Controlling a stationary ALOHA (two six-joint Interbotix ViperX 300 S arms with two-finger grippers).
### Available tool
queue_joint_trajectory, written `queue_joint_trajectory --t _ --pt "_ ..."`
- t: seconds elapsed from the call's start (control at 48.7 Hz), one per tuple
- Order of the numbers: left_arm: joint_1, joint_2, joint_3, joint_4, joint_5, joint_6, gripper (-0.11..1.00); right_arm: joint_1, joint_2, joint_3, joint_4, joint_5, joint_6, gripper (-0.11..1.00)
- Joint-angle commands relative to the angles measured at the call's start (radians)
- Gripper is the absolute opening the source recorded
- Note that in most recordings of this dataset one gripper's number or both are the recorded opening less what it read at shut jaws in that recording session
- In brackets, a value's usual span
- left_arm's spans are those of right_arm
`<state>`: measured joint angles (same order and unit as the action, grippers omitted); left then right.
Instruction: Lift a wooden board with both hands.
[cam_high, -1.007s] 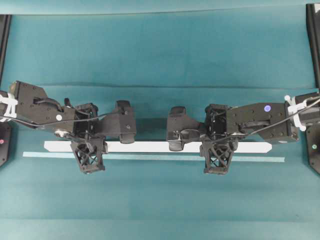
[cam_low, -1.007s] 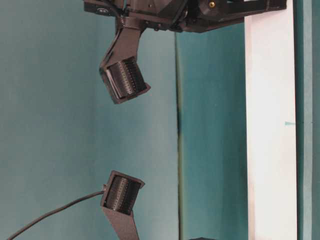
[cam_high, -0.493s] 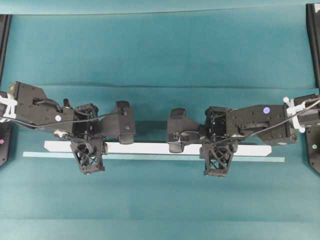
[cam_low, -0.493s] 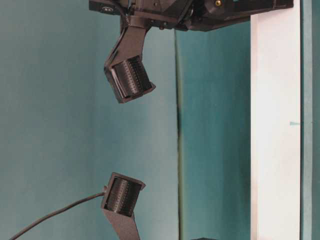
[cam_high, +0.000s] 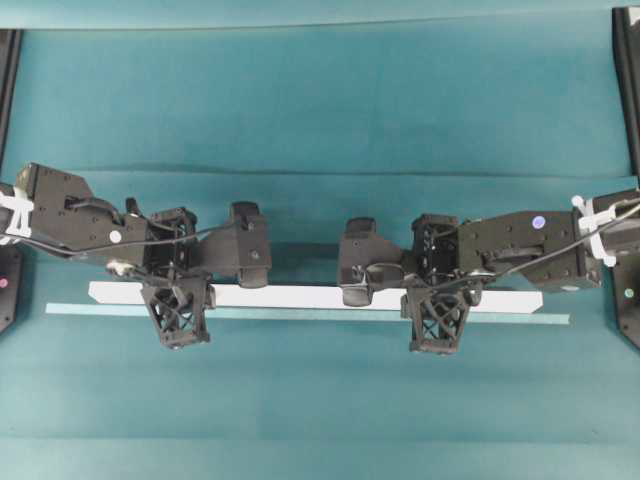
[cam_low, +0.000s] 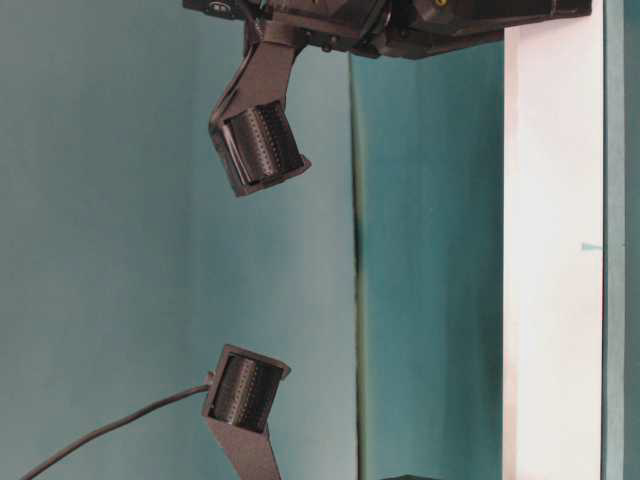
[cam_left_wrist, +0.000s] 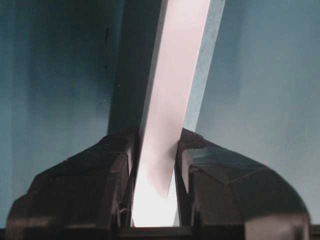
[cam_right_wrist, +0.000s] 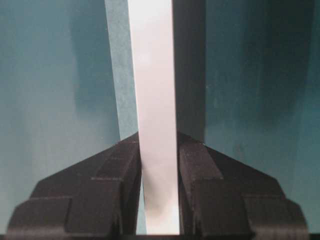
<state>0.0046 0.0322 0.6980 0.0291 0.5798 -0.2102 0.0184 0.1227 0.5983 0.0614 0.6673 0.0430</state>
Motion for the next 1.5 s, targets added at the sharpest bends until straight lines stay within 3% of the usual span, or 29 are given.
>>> queue_joint_trajectory --t 0.0,0.575,0.637,0.781,0.863,0.925,1.089,1.171,1.233,1.48 --pt "0.017 0.002 -0.005 -0.003 -0.021 -0.025 0.18 0.018 0.011 0.003 0.008 -0.014 0.003 0.21" --pt "0.02 -0.008 0.015 -0.003 -0.067 0.023 0.18 0.0 0.008 0.006 0.008 -0.037 0.005 0.23" --pt "0.02 -0.008 0.017 -0.003 -0.072 0.023 0.18 -0.003 0.006 0.006 0.005 -0.037 0.011 0.34" --pt "0.018 -0.009 0.017 -0.003 -0.078 0.025 0.18 -0.006 0.008 0.006 -0.014 -0.037 0.014 0.7" --pt "0.02 -0.009 0.017 -0.003 -0.08 0.023 0.18 -0.006 0.008 0.006 -0.023 -0.037 0.014 0.78" --pt "0.025 -0.011 0.018 -0.003 -0.078 0.02 0.3 -0.009 0.008 0.006 -0.025 -0.037 0.014 0.79" --pt "0.021 -0.014 0.021 -0.003 -0.081 0.025 0.79 -0.017 0.006 0.005 -0.025 -0.037 0.012 0.8" --pt "0.023 -0.018 0.021 -0.003 -0.081 0.026 0.95 -0.017 0.006 0.002 -0.025 -0.037 0.012 0.8" --pt "0.021 -0.025 0.021 -0.003 -0.08 0.026 0.99 -0.017 0.003 0.002 -0.025 -0.037 0.012 0.8" --pt "0.021 -0.077 0.017 -0.003 -0.049 0.051 0.98 -0.026 -0.034 -0.002 -0.025 -0.032 0.011 0.8"
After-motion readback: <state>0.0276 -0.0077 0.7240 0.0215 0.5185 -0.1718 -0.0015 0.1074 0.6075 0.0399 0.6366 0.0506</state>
